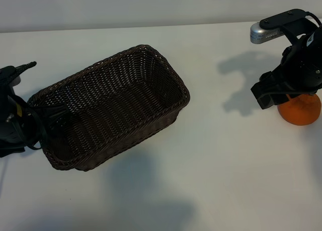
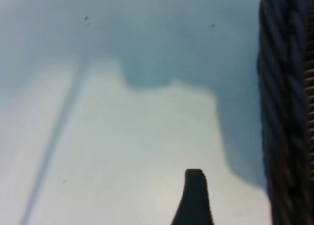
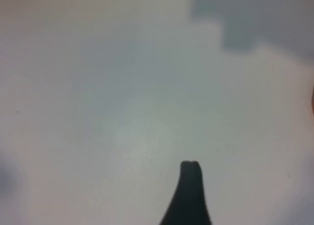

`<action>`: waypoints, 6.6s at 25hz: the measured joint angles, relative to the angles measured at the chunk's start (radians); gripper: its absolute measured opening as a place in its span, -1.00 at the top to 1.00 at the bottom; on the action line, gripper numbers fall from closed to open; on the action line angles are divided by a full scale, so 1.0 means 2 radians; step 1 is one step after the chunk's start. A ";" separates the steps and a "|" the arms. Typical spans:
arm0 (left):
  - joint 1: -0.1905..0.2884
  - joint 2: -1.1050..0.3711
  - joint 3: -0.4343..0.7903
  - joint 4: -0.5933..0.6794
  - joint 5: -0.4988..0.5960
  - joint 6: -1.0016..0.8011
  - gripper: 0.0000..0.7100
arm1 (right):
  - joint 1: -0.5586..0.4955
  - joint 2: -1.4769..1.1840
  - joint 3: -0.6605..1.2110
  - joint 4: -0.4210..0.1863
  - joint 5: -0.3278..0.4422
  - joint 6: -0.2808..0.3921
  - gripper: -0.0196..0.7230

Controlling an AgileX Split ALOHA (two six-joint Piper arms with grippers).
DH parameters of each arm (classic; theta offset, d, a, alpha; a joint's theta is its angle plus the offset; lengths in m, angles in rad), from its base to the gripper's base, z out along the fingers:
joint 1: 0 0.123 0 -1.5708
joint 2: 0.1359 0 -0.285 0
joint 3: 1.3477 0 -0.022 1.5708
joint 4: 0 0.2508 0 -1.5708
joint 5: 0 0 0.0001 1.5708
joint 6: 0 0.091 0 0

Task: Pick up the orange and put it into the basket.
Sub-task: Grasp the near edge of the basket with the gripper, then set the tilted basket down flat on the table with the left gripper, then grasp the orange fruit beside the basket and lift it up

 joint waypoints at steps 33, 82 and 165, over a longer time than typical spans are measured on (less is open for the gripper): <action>0.035 0.110 0.003 -0.099 -0.110 0.094 -0.67 | 0.000 0.000 0.000 0.000 0.000 0.000 -0.64; 0.169 0.004 0.004 -0.553 -0.096 0.566 0.06 | 0.000 0.000 0.000 0.000 0.000 0.000 -0.58; 0.055 0.185 -0.327 -0.257 0.081 0.406 -0.79 | 0.000 0.000 0.000 0.000 0.001 -0.004 -0.57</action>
